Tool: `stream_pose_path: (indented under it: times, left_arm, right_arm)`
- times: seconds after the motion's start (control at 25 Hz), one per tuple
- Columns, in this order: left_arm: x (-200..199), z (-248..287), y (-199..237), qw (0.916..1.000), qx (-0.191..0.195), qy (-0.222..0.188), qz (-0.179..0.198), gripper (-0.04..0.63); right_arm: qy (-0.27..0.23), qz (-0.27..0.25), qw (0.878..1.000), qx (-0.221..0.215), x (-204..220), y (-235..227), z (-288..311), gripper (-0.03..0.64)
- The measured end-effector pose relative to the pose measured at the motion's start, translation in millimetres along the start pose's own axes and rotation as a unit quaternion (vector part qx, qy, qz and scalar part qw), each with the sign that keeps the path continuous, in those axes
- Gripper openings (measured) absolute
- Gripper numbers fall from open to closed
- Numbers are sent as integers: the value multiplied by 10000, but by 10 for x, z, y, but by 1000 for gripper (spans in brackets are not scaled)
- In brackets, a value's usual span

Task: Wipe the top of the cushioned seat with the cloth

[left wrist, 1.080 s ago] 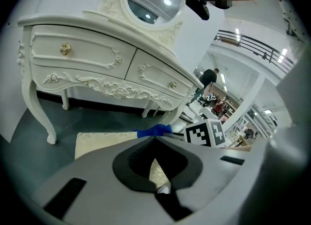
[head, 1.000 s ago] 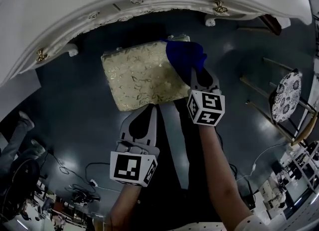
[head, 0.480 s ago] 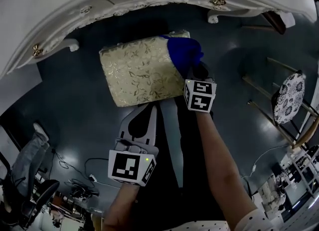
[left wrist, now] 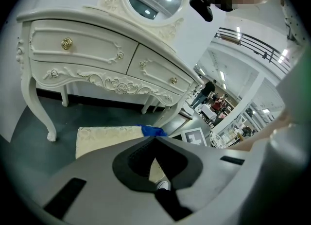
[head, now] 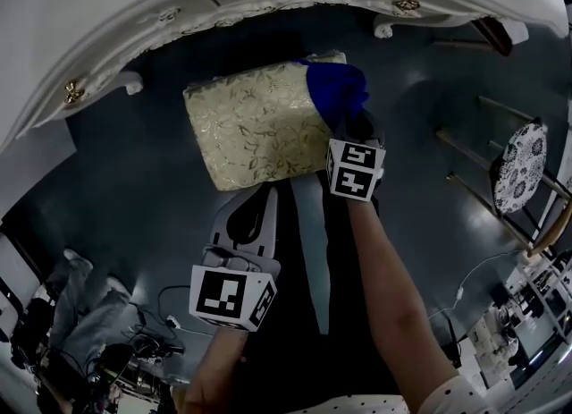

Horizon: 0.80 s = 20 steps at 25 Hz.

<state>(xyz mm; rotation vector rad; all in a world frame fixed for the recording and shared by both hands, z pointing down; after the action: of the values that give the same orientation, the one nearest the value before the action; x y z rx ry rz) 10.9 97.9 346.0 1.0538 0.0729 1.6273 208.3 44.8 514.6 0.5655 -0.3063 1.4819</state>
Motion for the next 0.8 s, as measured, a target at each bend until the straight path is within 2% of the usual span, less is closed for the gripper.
stream_pose_path:
  times: [0.24, 0.8]
  left_arm:
    - [7, -68, 73, 9999, 117, -2, -79, -3]
    - [26, -296, 357, 9993, -58, -186, -326, -3]
  right_arm:
    - [-74, -75, 9999, -81, -7, 202, -79, 58]
    - [-128, -129, 9997, -138, -31, 634, -175, 58]
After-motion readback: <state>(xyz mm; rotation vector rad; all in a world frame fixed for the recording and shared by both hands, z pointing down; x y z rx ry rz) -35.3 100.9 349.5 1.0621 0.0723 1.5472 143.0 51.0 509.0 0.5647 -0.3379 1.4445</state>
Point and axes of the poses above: the fingertips, and each gripper's own axes: z forward along the fingers, y to its left, x out of its underside, the point moved 5 cm from there along -z, backward along the fingers, and after that the axes turned 7 degrees about x, right-handed, at the moved point
